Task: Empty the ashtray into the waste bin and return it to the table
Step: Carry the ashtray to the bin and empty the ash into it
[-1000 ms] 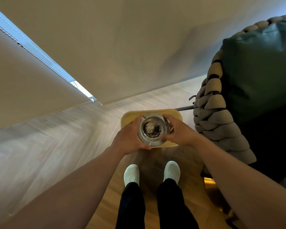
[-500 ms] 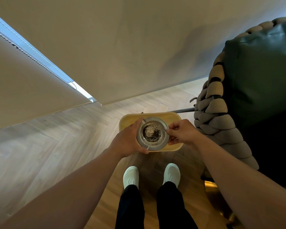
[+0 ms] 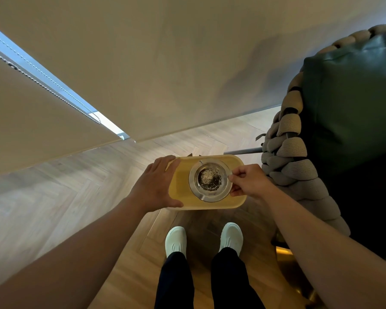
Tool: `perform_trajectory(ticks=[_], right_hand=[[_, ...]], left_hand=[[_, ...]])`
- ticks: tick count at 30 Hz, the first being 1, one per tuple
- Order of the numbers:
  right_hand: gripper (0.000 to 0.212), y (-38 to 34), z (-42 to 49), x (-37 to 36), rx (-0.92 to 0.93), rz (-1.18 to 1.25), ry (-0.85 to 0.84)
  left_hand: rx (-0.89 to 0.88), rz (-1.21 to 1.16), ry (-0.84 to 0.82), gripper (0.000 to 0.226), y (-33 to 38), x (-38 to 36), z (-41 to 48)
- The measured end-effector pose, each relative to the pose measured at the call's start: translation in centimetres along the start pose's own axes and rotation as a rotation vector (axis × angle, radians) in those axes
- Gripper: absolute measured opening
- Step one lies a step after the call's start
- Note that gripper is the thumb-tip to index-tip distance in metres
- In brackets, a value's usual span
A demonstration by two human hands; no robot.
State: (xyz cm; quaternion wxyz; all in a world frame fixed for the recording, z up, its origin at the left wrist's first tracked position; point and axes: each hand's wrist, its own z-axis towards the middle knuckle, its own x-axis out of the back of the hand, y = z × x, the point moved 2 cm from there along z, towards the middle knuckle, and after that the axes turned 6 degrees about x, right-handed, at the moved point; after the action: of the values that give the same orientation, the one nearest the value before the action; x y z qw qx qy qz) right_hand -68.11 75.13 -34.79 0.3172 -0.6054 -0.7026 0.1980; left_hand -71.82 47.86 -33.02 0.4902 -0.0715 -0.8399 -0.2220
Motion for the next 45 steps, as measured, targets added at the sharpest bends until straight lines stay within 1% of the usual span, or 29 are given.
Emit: perform_trajectory(ticks=[4, 7, 12, 14, 17, 18, 19, 20, 23, 24, 25, 26, 28, 30, 34, 38, 41, 44, 45], right_hand=[[0.004, 0.3, 0.3, 0.0, 0.002, 0.023, 0.007], [0.009, 0.4, 0.5, 0.1, -0.002, 0.025, 0.006], [0.012, 0.5, 0.8, 0.4, 0.002, 0.007, 0.001], [0.009, 0.6, 0.9, 0.4, 0.015, -0.025, 0.005], [0.009, 0.4, 0.8, 0.1, 0.059, -0.078, 0.049], [0.006, 0.3, 0.7, 0.0, 0.101, -0.118, 0.075], [0.004, 0.1, 0.5, 0.0, 0.184, -0.207, 0.104], [0.004, -0.2, 0.2, -0.1, 0.317, -0.344, 0.13], [0.006, -0.7, -2.1, -0.9, 0.852, -0.788, 0.135], [0.005, -0.5, -2.9, -1.3, 0.982, -0.923, 0.133], [0.009, -0.1, -3.5, -1.7, 1.058, -1.027, 0.146], [0.016, 0.3, -3.9, -1.9, 1.091, -1.08, 0.172], [0.022, 0.7, -4.2, -2.1, 1.121, -1.077, 0.256], [0.024, 0.8, -4.2, -2.2, 1.138, -1.051, 0.306], [0.021, 0.9, -4.1, -2.4, 1.143, -1.04, 0.328], [0.02, 1.0, -3.9, -2.3, 1.106, -1.027, 0.31], [0.016, 1.0, -3.8, -2.3, 1.039, -1.004, 0.276], [0.002, 0.7, -3.7, -2.2, 0.922, -0.966, 0.236], [0.002, 0.6, -3.7, -2.1, 0.873, -0.947, 0.238]], left_hand=[[0.048, 0.074, -0.063, 0.152, -0.7, -0.8, 0.1], [0.067, 0.084, -0.112, 0.161, -1.0, -1.5, 0.4], [0.074, 0.111, -0.111, 0.164, -0.9, -2.0, 0.7], [0.077, 0.126, -0.1, 0.163, -0.8, -2.1, 0.8], [0.087, 0.149, -0.102, 0.161, -0.5, -2.2, 1.0], [0.092, 0.149, -0.105, 0.161, -0.5, -2.2, 1.0], [0.097, 0.144, -0.11, 0.161, -0.5, -2.2, 1.0], [0.1, 0.14, -0.117, 0.161, -0.4, -2.1, 1.1], [0.101, 0.144, -0.119, 0.16, -0.5, -2.1, 1.1], [0.101, 0.147, -0.12, 0.16, -0.5, -2.1, 1.1], [0.101, 0.147, -0.122, 0.16, -0.5, -2.1, 1.2], [0.104, 0.145, -0.124, 0.16, -0.5, -2.2, 1.2], [0.111, 0.132, -0.128, 0.161, -0.5, -2.2, 1.2], [0.11, 0.128, -0.131, 0.161, -0.6, -2.2, 1.2], [0.106, 0.137, -0.126, 0.16, -0.6, -2.3, 1.3], [0.102, 0.138, -0.127, 0.16, -0.5, -2.2, 1.1], [0.106, 0.134, -0.132, 0.16, -0.4, -2.1, 1.1], [0.111, 0.131, -0.136, 0.159, -0.2, -1.9, 1.0], [0.114, 0.125, -0.138, 0.159, -0.1, -1.9, 1.0]])
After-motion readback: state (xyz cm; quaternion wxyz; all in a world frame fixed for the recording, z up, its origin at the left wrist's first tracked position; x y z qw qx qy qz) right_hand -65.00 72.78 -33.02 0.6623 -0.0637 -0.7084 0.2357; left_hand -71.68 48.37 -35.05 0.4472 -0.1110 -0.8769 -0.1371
